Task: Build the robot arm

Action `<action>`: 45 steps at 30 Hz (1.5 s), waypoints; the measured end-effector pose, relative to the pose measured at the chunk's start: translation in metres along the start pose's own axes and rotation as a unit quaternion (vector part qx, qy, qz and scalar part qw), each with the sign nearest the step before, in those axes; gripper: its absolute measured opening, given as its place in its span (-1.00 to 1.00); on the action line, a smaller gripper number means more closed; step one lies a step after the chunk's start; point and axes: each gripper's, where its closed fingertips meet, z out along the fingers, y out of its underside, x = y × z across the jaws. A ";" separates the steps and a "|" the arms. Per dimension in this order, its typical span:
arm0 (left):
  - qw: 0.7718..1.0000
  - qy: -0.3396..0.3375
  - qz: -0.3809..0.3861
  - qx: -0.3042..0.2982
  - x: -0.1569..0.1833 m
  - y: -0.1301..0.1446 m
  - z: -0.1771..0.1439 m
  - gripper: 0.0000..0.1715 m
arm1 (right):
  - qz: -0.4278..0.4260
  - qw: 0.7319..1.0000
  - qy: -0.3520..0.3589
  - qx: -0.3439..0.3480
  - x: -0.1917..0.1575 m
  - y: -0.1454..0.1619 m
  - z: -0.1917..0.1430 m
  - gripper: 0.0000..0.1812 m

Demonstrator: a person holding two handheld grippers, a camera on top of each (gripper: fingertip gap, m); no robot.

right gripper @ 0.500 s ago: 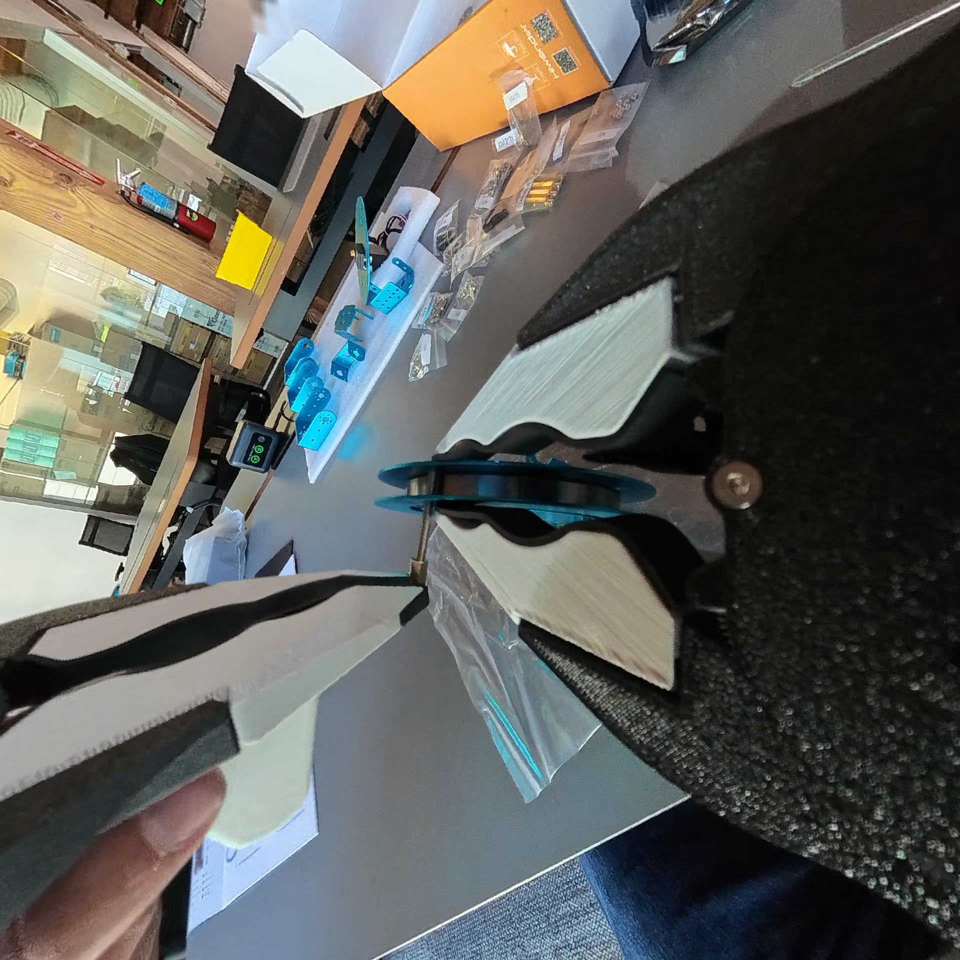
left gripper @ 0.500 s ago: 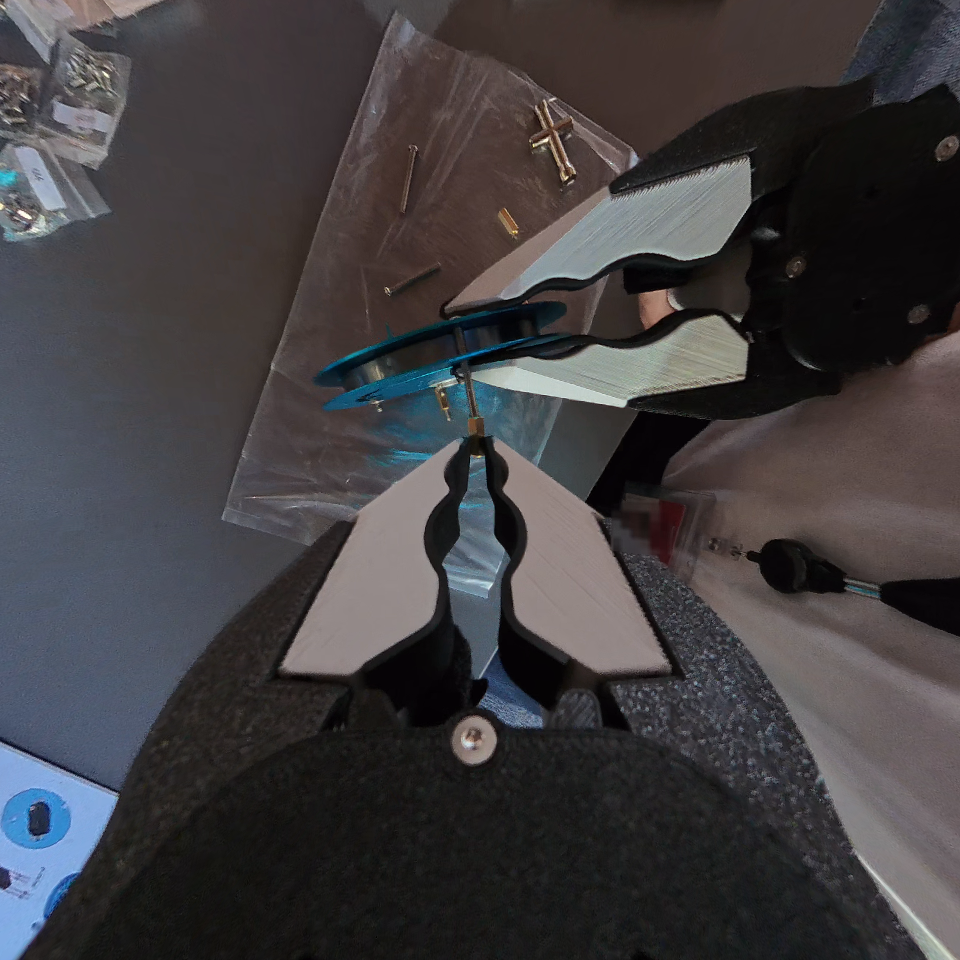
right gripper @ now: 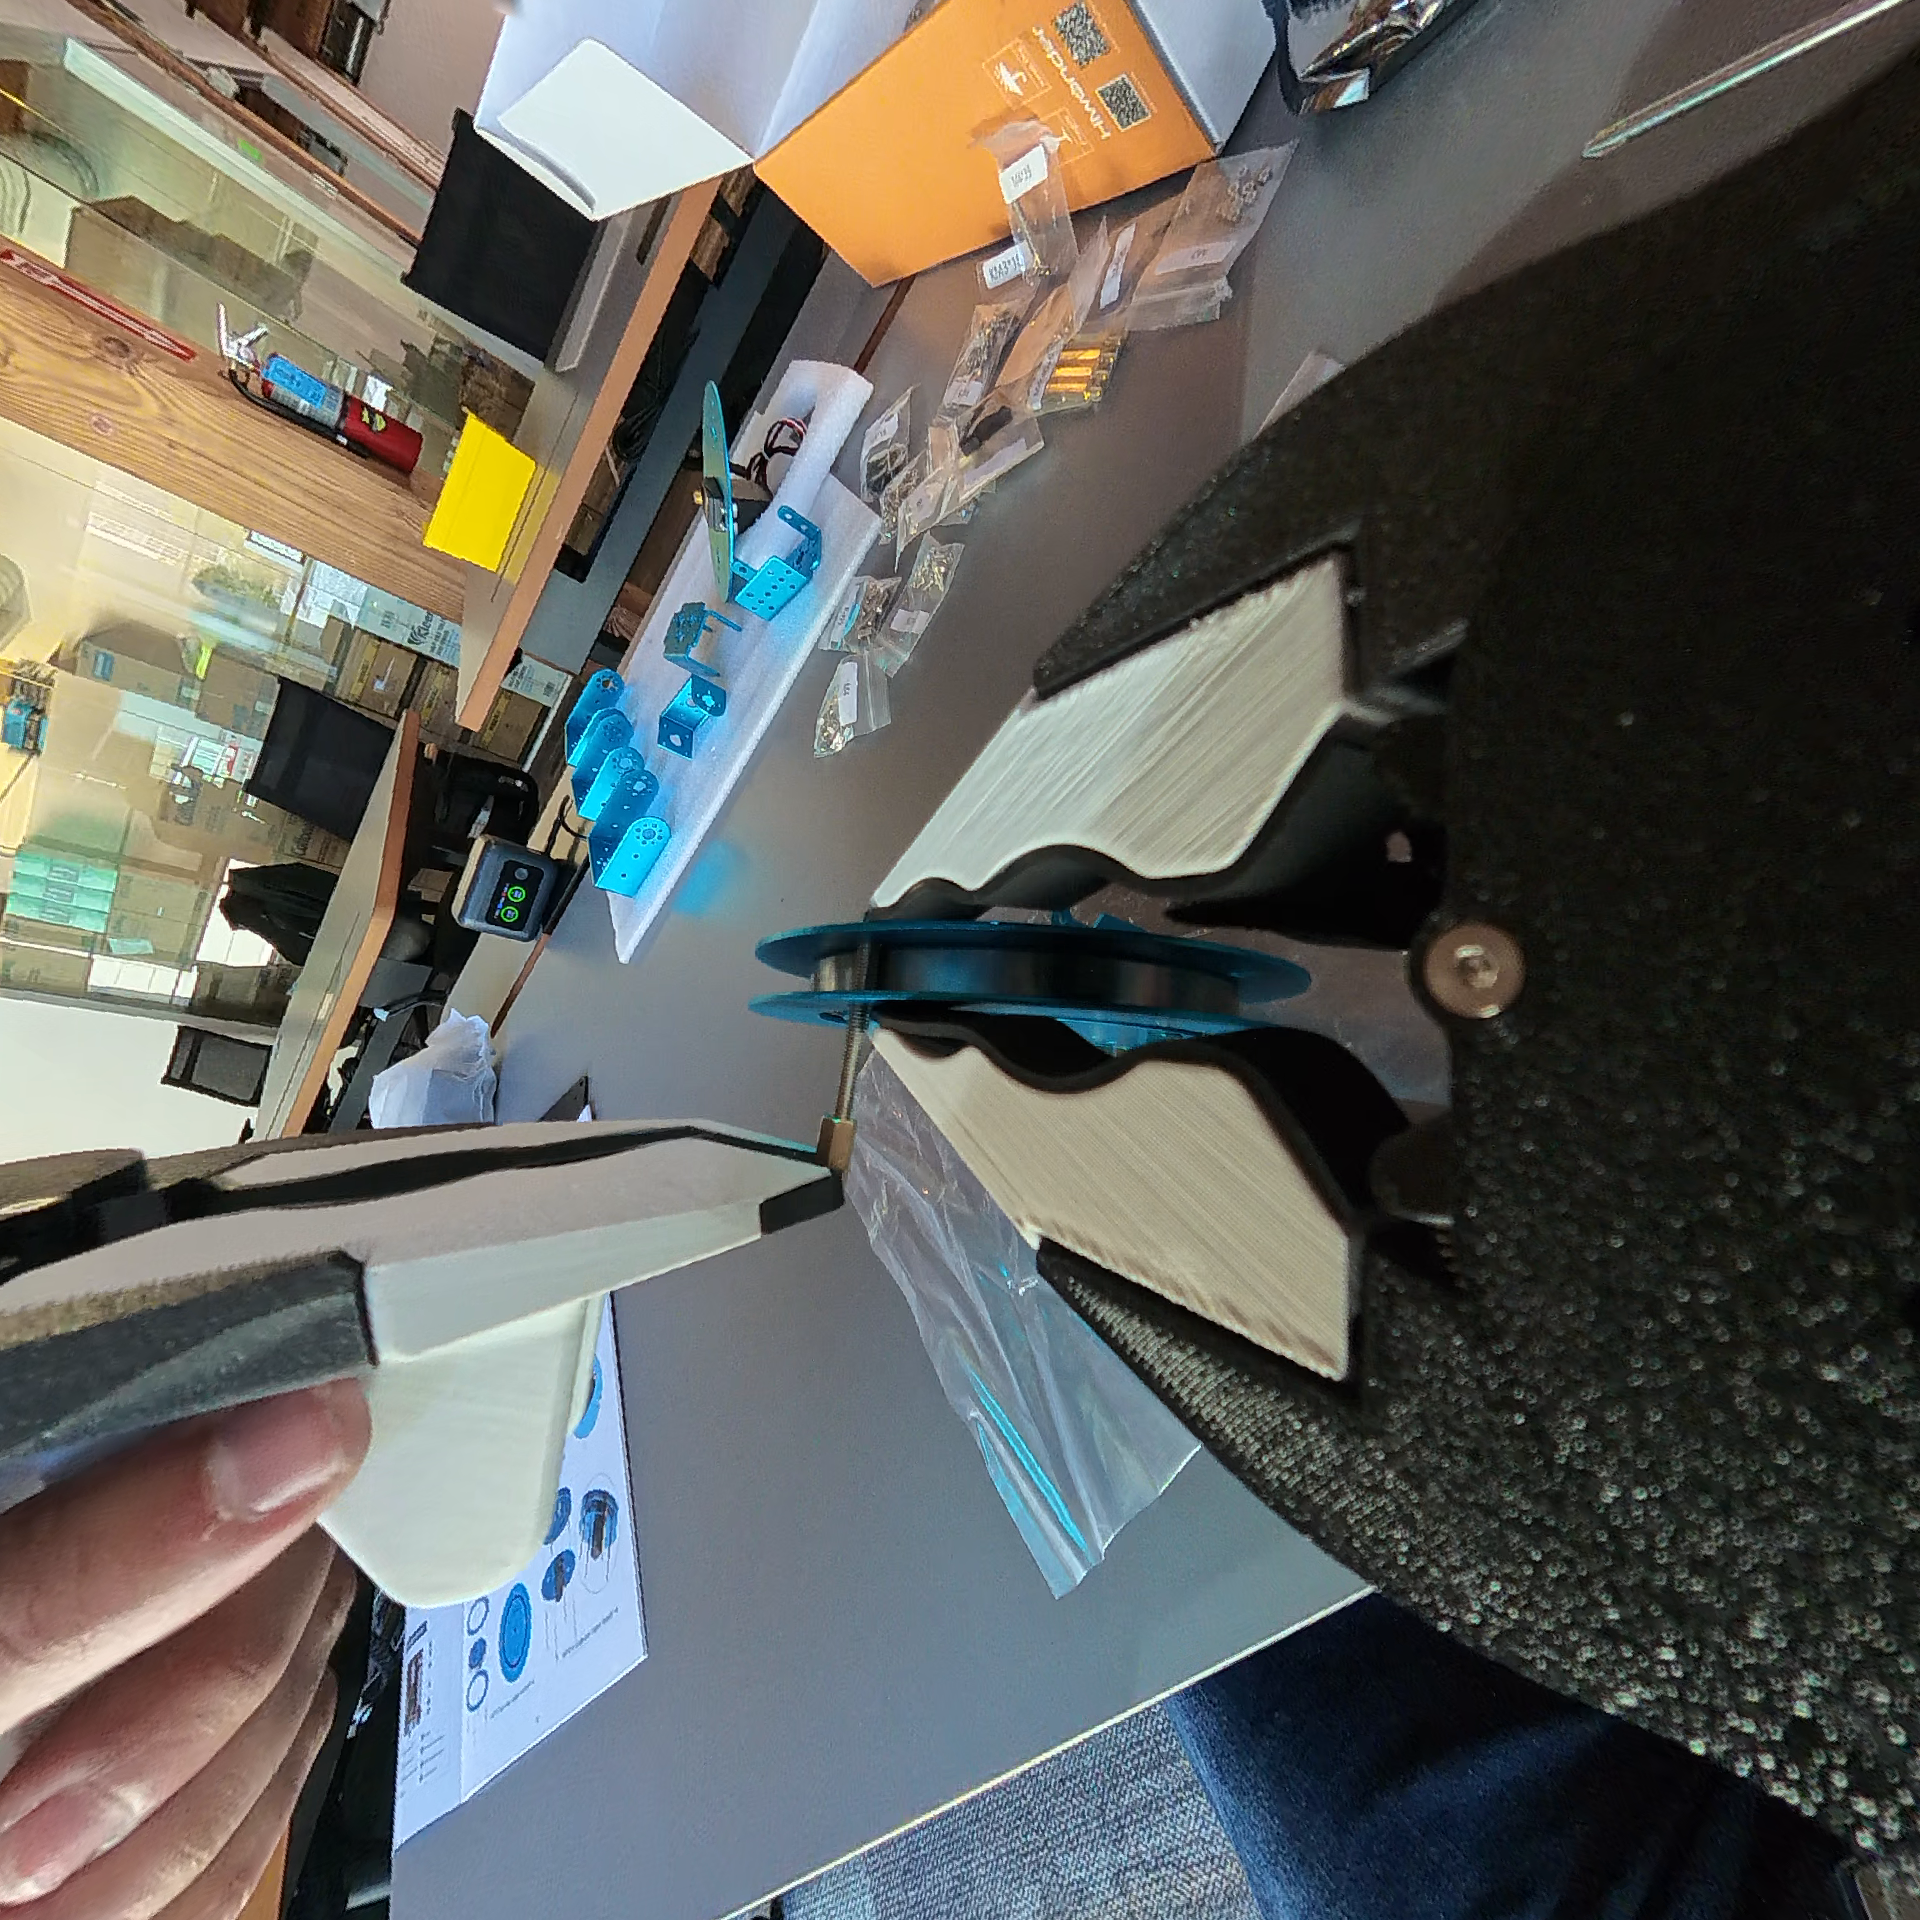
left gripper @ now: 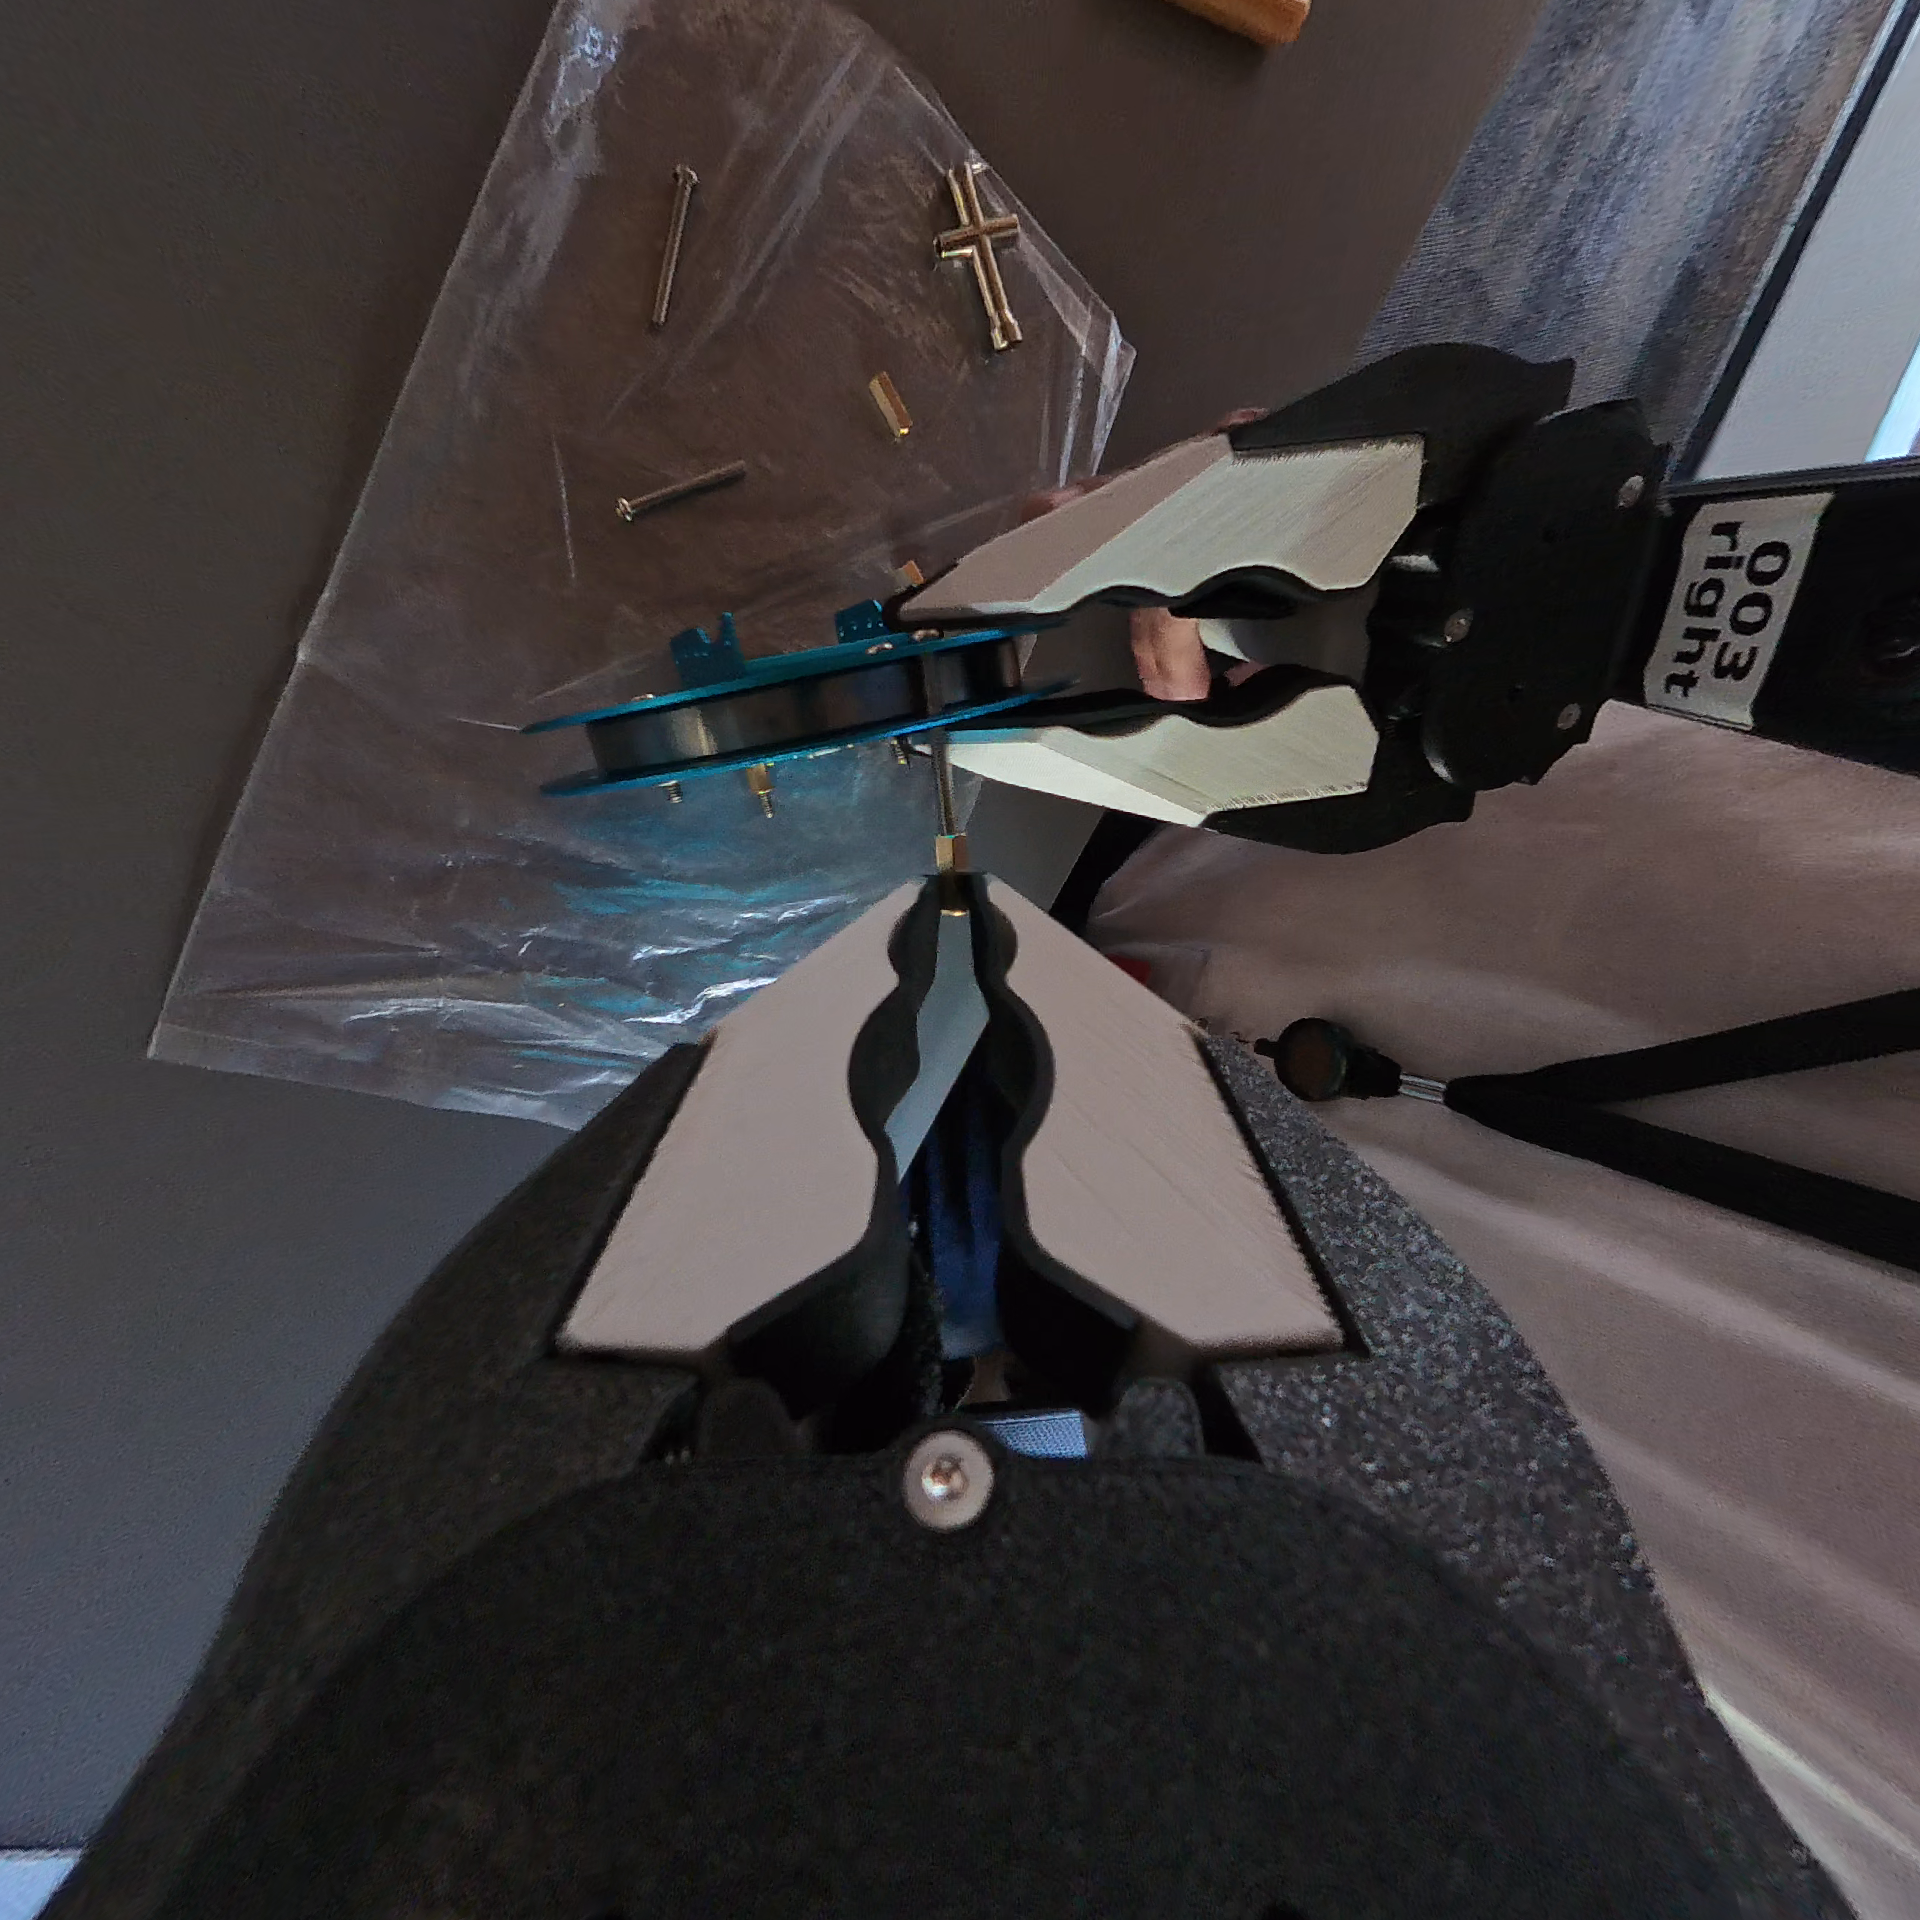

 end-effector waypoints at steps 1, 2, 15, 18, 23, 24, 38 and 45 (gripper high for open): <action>1.000 0.009 -0.003 0.000 0.000 0.000 0.000 -0.94 | 0.001 1.000 0.000 0.000 0.000 0.000 0.000 -0.83; 1.000 0.019 -0.004 -0.003 0.000 0.000 0.000 -0.94 | 0.002 1.000 -0.002 0.000 0.000 0.000 0.000 -0.84; 0.982 0.182 -0.059 -0.004 0.003 -0.003 0.000 -0.95 | 0.020 1.000 -0.007 0.001 0.003 0.001 -0.001 -0.84; 0.973 0.218 -0.078 0.004 0.003 -0.004 -0.001 -0.95 | 0.022 1.000 -0.007 0.001 0.004 0.001 -0.001 -0.84; 0.954 0.281 -0.103 0.020 0.004 -0.005 -0.002 -0.95 | 0.031 0.999 -0.011 0.002 0.005 0.002 -0.001 -0.84; 0.950 0.294 -0.106 0.021 0.004 -0.005 -0.002 -0.94 | 0.033 0.999 -0.013 0.002 0.004 0.001 -0.001 -0.84; 0.888 0.423 -0.169 0.062 0.006 -0.011 -0.001 -0.95 | 0.055 0.998 -0.018 0.007 0.009 0.003 -0.002 -0.84; 0.852 0.477 -0.189 0.102 0.006 -0.016 0.000 -0.95 | 0.063 0.998 -0.014 0.005 0.014 0.004 -0.002 -0.84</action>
